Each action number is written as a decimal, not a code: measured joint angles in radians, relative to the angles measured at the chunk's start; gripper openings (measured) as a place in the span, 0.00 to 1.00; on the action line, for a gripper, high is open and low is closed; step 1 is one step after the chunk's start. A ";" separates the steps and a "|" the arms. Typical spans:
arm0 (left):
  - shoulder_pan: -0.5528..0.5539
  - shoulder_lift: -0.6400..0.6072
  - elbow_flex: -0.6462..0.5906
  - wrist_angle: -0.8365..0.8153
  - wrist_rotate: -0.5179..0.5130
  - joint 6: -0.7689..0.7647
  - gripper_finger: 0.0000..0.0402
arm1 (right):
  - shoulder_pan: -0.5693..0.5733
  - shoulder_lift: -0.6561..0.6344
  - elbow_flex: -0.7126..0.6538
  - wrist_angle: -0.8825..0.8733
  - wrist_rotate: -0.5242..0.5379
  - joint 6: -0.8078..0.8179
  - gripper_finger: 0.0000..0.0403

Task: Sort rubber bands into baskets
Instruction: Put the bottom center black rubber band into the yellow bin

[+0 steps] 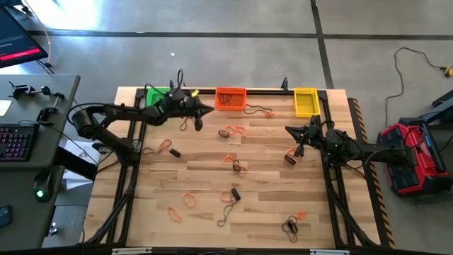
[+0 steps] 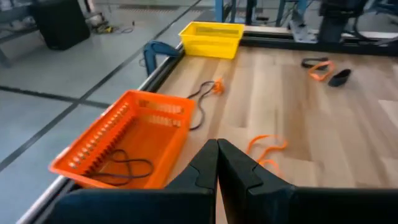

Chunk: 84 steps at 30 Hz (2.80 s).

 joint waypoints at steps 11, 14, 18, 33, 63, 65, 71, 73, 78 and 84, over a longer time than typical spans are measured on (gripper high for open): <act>-0.105 0.000 -0.030 0.055 0.016 0.003 0.00 | 0.000 0.000 0.000 0.000 0.000 0.000 0.00; -0.141 0.000 -0.030 0.082 0.015 -0.005 0.00 | 0.000 0.000 0.000 0.000 0.000 0.000 0.00; -0.193 0.000 -0.030 0.092 0.016 -0.005 0.00 | 0.000 0.000 0.000 0.000 0.000 0.000 0.00; -0.318 0.001 -0.030 0.088 0.085 0.052 0.00 | 0.000 0.000 0.000 0.000 0.000 0.000 0.00; -0.429 0.001 -0.030 0.074 0.140 0.012 0.00 | 0.147 0.314 0.114 0.128 0.003 0.236 0.00; -0.427 0.001 -0.030 0.074 0.138 0.012 0.00 | 0.186 0.405 0.165 0.120 0.050 0.235 0.00; -0.408 0.001 -0.030 0.073 0.135 0.003 0.00 | 0.272 0.678 0.304 0.122 0.129 0.265 0.00; -0.404 0.001 -0.030 0.073 0.135 0.002 0.00 | 0.293 0.763 0.344 0.121 0.130 0.308 0.00; -0.402 0.001 -0.030 0.073 0.131 0.003 0.00 | 0.353 0.958 0.442 0.120 0.129 0.399 0.00; -0.402 0.001 -0.030 0.072 0.131 0.003 0.00 | 0.412 1.162 0.582 0.066 0.079 0.516 0.00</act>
